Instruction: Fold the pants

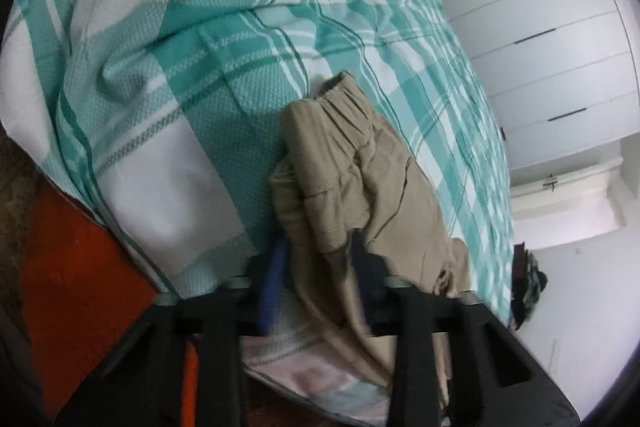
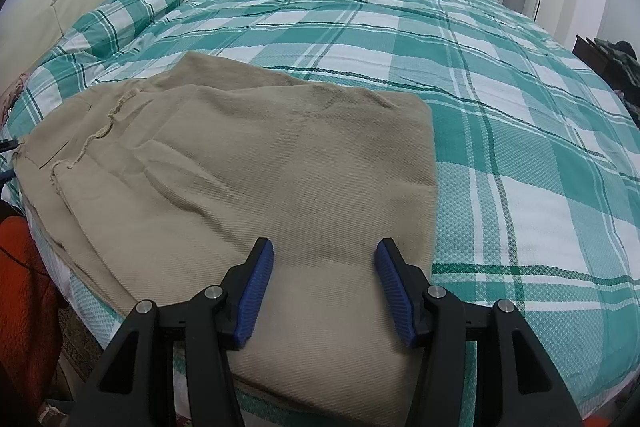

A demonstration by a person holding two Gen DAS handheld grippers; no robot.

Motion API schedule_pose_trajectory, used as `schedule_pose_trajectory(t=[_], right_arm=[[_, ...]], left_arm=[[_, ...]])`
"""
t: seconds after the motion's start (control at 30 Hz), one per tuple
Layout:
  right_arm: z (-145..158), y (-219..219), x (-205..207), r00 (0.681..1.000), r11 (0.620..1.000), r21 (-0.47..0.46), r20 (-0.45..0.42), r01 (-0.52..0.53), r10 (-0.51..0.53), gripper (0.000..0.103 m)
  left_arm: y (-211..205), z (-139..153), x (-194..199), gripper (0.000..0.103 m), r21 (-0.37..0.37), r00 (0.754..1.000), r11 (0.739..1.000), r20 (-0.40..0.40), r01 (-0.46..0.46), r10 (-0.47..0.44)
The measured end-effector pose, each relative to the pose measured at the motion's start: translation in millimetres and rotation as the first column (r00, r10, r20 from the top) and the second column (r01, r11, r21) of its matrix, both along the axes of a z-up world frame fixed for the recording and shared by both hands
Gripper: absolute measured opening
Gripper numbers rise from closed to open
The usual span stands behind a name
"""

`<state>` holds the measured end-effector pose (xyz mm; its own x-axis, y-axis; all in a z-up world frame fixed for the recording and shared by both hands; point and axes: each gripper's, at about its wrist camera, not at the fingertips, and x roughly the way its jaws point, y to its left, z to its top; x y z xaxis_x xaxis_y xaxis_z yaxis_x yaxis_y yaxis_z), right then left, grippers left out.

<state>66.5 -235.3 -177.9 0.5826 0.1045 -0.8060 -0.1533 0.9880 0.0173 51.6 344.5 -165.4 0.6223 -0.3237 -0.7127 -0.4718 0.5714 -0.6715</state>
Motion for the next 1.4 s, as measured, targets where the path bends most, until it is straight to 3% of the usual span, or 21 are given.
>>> schedule_pose_trajectory(t=[0.1,0.17,0.2,0.23,0.27,0.33,0.43,0.53,0.63,0.73,0.77,0.9,1.03,1.17,1.2,1.23,1.27,1.3,1.33,1.37,1.4], right_arm=[[0,1,-1,1.0,1.0,0.0,0.002,0.002,-0.002,0.054],[0,1,-1,1.0,1.0,0.0,0.002,0.001,-0.001,0.054],[0,1,-1,1.0,1.0,0.001,0.001,0.002,-0.002,0.054],[0,1,-1,1.0,1.0,0.001,0.001,0.001,-0.001,0.054],[0,1,-1,1.0,1.0,0.001,0.0,0.001,-0.001,0.054],[0,1,-1,1.0,1.0,0.0,0.001,0.002,-0.002,0.054],[0,1,-1,1.0,1.0,0.001,0.001,0.002,-0.002,0.054],[0,2,-1,1.0,1.0,0.001,0.001,0.001,-0.001,0.054],[0,1,-1,1.0,1.0,0.004,-0.003,0.001,0.0,0.054],[0,1,0,1.0,1.0,0.011,-0.013,0.0,0.0,0.054],[2,1,1,1.0,1.0,0.017,-0.017,0.002,-0.001,0.054],[20,-10,0,0.999,0.996,0.088,-0.03,0.017,-0.015,0.053],[52,-45,-19,0.988,0.975,0.189,0.079,0.117,-0.134,0.054],[65,-92,-34,0.948,0.93,0.27,0.133,0.248,-0.291,0.054],[63,-104,-35,0.939,0.914,0.298,0.118,0.276,-0.323,0.054],[58,-118,-37,0.928,0.891,0.331,0.096,0.311,-0.359,0.054],[55,-126,-39,0.921,0.875,0.354,0.081,0.331,-0.381,0.053],[53,-132,-40,0.916,0.863,0.371,0.071,0.344,-0.395,0.054],[51,-139,-43,0.911,0.843,0.408,0.059,0.352,-0.409,0.054],[52,-143,-44,0.91,0.827,0.441,0.053,0.349,-0.412,0.053],[52,-146,-44,0.913,0.812,0.479,0.049,0.335,-0.405,0.053]], left_arm=[[6,-12,0,0.03,-0.033,1.0,0.999,-0.017,-0.009,0.008],[10,-20,-1,0.049,-0.053,0.999,0.998,-0.029,-0.035,0.033],[11,-23,0,0.049,-0.071,0.999,0.997,-0.024,-0.042,0.04],[11,-24,1,0.046,-0.079,0.999,0.996,-0.024,-0.043,0.042],[10,-25,4,0.023,-0.095,0.999,0.995,-0.019,-0.037,0.035],[6,-18,6,0.017,-0.07,0.999,0.997,-0.032,-0.032,0.03],[-1,12,5,0.013,-0.032,1.0,0.999,0.003,-0.014,0.014],[-22,63,8,0.013,0.043,0.995,0.998,0.084,0.053,-0.056],[-73,131,19,0.013,0.181,0.959,0.967,0.188,0.177,-0.211],[-138,183,27,0.013,0.293,0.888,0.908,0.26,0.301,-0.379],[-168,196,30,0.013,0.323,0.853,0.878,0.274,0.353,-0.444],[-270,206,41,0.013,0.394,0.737,0.766,0.261,0.509,-0.624],[-375,165,50,0.014,0.423,0.633,0.637,0.171,0.644,-0.755],[-479,82,53,0.028,0.463,0.498,0.411,-0.078,0.785,-0.864],[-488,71,51,0.028,0.462,0.48,0.384,-0.108,0.799,-0.87],[-493,66,47,0.031,0.464,0.474,0.37,-0.129,0.805,-0.871],[-492,68,42,0.04,0.455,0.474,0.374,-0.126,0.808,-0.872],[-487,73,36,0.048,0.444,0.474,0.384,-0.106,0.809,-0.874],[-477,82,34,0.064,0.444,0.481,0.401,-0.078,0.801,-0.873],[-465,91,31,0.072,0.46,0.496,0.42,-0.052,0.782,-0.867],[-450,101,26,0.073,0.487,0.516,0.44,-0.025,0.754,-0.856]])
